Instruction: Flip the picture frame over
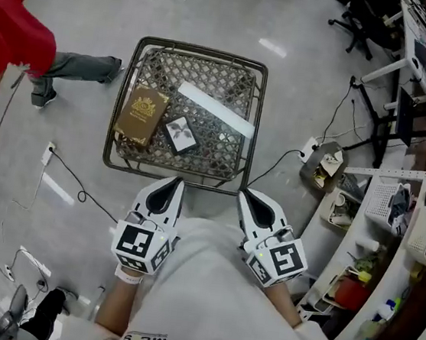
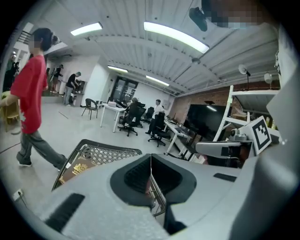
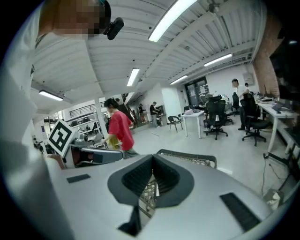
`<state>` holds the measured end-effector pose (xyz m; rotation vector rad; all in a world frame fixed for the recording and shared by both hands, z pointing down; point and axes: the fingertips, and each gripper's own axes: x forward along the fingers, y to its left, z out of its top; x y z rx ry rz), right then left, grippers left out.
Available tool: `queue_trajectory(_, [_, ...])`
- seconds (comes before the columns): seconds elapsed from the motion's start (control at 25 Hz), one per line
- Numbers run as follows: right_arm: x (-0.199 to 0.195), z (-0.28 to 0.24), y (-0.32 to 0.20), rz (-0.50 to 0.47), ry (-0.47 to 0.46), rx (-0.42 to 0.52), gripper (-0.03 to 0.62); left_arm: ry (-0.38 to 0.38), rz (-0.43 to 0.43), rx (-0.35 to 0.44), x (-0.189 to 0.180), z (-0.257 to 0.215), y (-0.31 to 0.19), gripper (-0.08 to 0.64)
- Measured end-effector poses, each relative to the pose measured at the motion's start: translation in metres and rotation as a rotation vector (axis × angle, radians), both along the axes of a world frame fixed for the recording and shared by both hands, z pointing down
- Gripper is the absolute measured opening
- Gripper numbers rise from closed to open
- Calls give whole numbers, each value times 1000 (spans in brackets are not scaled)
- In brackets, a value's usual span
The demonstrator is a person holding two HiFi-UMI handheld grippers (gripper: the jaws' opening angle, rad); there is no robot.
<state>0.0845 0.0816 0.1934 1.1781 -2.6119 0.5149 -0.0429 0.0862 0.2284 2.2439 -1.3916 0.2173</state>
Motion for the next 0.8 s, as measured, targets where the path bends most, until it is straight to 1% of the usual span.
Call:
queue_trajectory(0.16, [-14, 9, -10, 67, 11, -28, 17, -38, 58, -46, -23, 24, -12, 26])
queue_trajectory(0.32, [-20, 20, -16, 96, 22, -53, 17, -100, 141, -82, -25, 48, -12, 26])
queue_trajectory(0.36, [-21, 23, -20, 97, 23, -53, 17, -103, 160, -90, -24, 53, -13, 26])
queue_trajectory(0.48, [-25, 33, -29, 87, 27, -52, 17, -62, 192, -129, -17, 61, -17, 26])
queue_trajectory(0.52, [-26, 36, -32, 83, 27, -52, 17, -62, 199, -134, -16, 62, -19, 26])
queue_trajectory(0.8, [-28, 53, -52, 86, 18, -64, 17, -145, 257, -142, -12, 82, -42, 26])
